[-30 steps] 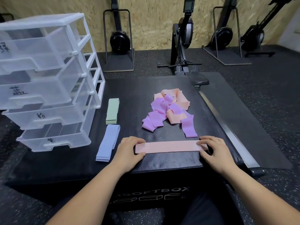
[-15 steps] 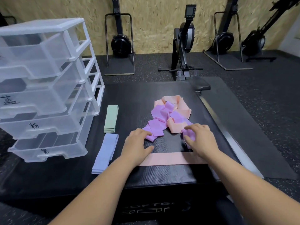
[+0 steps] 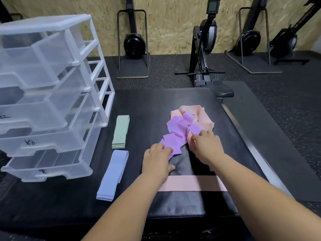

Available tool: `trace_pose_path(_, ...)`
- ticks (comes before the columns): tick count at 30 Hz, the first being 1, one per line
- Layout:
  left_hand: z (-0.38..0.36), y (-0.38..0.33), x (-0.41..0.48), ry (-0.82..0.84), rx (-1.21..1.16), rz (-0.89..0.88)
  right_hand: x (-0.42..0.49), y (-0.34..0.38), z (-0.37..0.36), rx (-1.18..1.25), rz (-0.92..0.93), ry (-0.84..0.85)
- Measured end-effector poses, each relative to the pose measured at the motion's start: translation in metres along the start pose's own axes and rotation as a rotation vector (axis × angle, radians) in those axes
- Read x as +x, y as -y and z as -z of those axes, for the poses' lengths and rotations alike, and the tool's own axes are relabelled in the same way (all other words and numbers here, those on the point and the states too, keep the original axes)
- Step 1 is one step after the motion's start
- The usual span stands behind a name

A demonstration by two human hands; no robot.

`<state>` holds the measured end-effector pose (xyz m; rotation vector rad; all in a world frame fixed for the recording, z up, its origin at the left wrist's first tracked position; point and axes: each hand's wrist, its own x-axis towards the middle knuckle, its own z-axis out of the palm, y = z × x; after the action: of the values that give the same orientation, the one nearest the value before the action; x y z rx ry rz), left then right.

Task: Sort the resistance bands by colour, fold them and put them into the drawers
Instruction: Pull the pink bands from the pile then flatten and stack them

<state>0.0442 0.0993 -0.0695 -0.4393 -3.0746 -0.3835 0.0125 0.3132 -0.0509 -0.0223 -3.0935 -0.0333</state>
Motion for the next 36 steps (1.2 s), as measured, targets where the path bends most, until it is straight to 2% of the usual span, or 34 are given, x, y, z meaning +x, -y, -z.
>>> trace_pose_path(3,0.0,0.0,0.0,0.001,-0.009,0.013,0.003,-0.005,0.009,0.091,0.026,-0.074)
trace_pose_path(8,0.002,-0.002,-0.001,-0.012,0.019,0.018,0.009,-0.019,0.047,0.198,0.081,-0.314)
trace_pose_path(10,0.007,-0.006,-0.002,-0.025,-0.007,0.018,0.009,-0.023,0.069,0.258,0.099,-0.335)
trace_pose_path(20,0.073,-0.042,-0.001,-0.304,-0.557,-0.13,-0.019,-0.007,0.125,0.623,0.222,-0.152)
trace_pose_path(23,0.089,-0.046,0.0,-0.306,-0.619,-0.094,-0.03,0.004,0.13,0.654,0.224,-0.121)
trace_pose_path(26,0.096,-0.041,-0.002,-0.269,-0.743,-0.033,-0.036,0.007,0.128,0.772,0.143,-0.13)
trace_pose_path(28,0.1,-0.037,-0.002,-0.268,-0.801,-0.002,-0.04,0.006,0.126,0.84,0.102,-0.074)
trace_pose_path(32,0.108,-0.03,-0.001,-0.266,-0.907,0.084,-0.055,0.007,0.124,0.977,0.184,0.022)
trace_pose_path(36,0.115,-0.022,-0.005,-0.23,-0.937,0.13,-0.061,0.006,0.117,0.943,0.15,-0.004)
